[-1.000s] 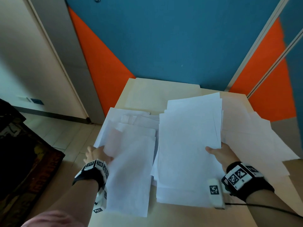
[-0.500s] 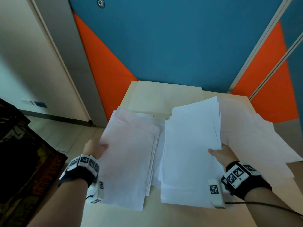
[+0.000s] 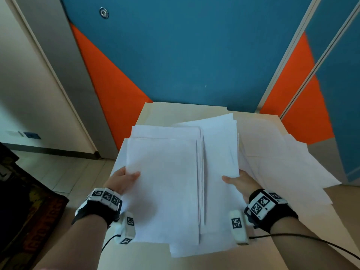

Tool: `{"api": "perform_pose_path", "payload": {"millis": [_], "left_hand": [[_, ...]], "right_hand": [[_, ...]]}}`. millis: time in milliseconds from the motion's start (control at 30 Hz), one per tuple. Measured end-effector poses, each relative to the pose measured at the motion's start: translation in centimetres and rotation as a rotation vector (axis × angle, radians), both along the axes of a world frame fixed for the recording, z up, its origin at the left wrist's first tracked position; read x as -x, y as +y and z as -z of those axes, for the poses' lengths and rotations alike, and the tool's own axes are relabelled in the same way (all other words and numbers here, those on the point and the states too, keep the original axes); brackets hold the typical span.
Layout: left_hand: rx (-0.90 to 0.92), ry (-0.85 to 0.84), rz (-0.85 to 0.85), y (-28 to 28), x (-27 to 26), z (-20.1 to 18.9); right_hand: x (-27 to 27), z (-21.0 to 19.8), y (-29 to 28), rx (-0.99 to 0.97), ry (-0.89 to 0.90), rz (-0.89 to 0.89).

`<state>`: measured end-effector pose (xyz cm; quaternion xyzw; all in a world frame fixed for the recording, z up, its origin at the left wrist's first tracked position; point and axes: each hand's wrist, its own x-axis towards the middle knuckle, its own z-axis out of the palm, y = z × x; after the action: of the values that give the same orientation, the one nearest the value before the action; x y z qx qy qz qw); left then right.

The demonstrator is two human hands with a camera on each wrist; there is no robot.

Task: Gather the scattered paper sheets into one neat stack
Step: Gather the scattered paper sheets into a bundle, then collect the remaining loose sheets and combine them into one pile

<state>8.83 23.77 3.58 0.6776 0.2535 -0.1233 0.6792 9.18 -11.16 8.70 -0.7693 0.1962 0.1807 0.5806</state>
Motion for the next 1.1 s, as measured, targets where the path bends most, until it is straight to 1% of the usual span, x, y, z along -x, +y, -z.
{"api": "perform_pose_path", "payload": {"millis": [67, 167, 267, 333, 400, 500, 567, 700, 767, 833, 900, 1033, 1100], "left_hand": [[0.104, -0.012, 0.049, -1.8, -0.2, 0.1], [0.233, 0.028, 0.111, -4.1, -0.5, -0.1], [0.25, 0.075, 0.145, -5.7, -0.8, -0.3], [0.239, 0.079, 0.158, -6.3, -1.1, -0.4], [0.253, 0.07, 0.172, -6.5, -1.5, -0.2], [0.301, 0.039, 0.222, -6.7, -2.2, 0.1], [0.342, 0.027, 0.232, -6.8, -2.6, 0.5], [0.471, 0.031, 0.236, -7.0, -2.5, 1.0], [0.43, 0.061, 0.266, -7.6, -2.3, 1.0], [0.312, 0.101, 0.332, -8.8, -2.0, 0.7], [0.2, 0.148, 0.357, -9.7, -1.8, 0.5], [-0.026, 0.075, 0.333, -11.1, -3.0, 0.7], [-0.101, 0.057, 0.3, -12.1, -3.6, 0.7]], "right_hand": [[0.1, 0.0, 0.6, -0.059, 0.006, -0.015], [0.2, -0.4, 1.3, -0.123, 0.008, -0.025], [0.4, -0.7, 1.7, -0.172, 0.005, 0.057], [0.5, -1.1, 1.6, -0.219, 0.048, 0.133], [0.6, -1.5, 1.3, -0.245, 0.088, 0.097], [0.6, -1.3, 1.3, -0.157, 0.063, -0.026], [0.5, -0.9, 1.1, -0.13, 0.028, -0.03], [1.0, -1.2, 0.7, -0.179, -0.016, -0.004], [1.3, -1.3, 0.4, -0.195, -0.019, -0.007], [1.5, -1.4, -0.2, -0.198, -0.024, 0.002], [1.6, -1.3, -1.0, -0.191, -0.036, 0.01], [1.3, -1.1, -2.6, -0.176, -0.054, 0.003], [1.2, -0.9, -3.4, -0.144, -0.039, -0.004]]}}
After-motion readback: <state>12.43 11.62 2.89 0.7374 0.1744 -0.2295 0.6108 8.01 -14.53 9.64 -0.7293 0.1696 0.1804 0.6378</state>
